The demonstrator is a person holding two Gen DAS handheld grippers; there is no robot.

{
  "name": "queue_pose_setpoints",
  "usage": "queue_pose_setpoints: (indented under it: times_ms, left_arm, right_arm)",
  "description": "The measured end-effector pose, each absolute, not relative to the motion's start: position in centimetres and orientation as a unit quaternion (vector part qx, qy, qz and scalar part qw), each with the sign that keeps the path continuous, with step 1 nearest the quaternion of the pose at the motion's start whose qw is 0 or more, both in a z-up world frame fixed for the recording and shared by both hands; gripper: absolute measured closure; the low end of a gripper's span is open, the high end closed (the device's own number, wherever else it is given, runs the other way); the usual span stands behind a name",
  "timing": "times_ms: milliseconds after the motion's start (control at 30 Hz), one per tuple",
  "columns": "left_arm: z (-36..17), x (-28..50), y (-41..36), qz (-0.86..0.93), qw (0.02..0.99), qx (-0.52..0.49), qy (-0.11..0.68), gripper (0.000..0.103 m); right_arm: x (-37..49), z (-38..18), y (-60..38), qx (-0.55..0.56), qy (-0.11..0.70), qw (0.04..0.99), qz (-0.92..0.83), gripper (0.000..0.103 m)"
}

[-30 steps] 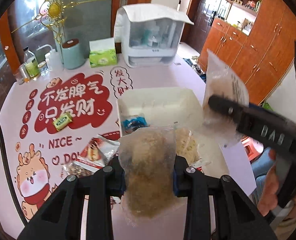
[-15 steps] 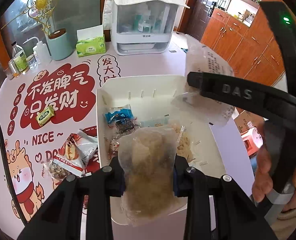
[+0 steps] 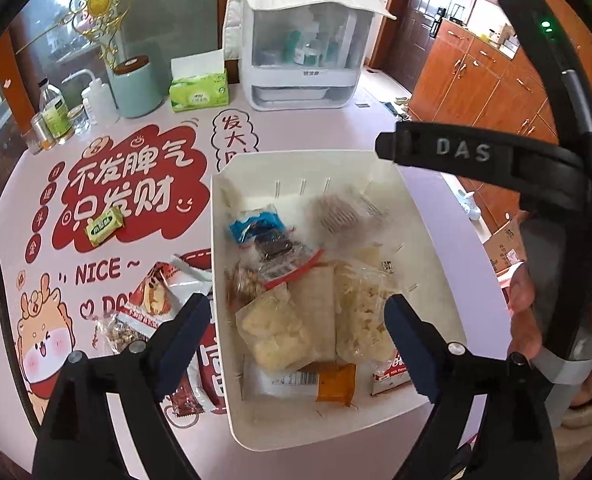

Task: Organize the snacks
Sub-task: 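Carry both packs into the white tray and release them, then move both tools back over the last snacks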

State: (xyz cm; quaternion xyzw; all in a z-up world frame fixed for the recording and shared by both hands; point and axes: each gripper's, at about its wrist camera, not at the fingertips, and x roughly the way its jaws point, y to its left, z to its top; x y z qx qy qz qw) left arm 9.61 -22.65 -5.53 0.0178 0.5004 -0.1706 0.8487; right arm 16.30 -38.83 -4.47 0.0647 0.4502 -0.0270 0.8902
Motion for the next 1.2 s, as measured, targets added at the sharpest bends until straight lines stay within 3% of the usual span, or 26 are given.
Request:
queue_pose_setpoints:
  times_ms: [367,667,1200]
  left_arm:
    - [-5.4,9.3,-21.2,-0.162,0.851,-0.002,0.499,0.015]
    - [-3.8,7.5,-21.6,-0.155,0.879,0.055,0.449,0.015]
    - [-3.2,6.4,-17.5,-0.154,0.858,0.046,0.488,0.015]
  right_arm:
    - [15.8,-5.3,-38.0,0.068,0.469,0.881,-0.012,0.020]
    - [15.1,-5.7,-37.0,0.068,0.478,0.876,0.002,0.020]
    - [13.1,-4.6,-33.9,0.066,0.475,0.877,0.018,0.020]
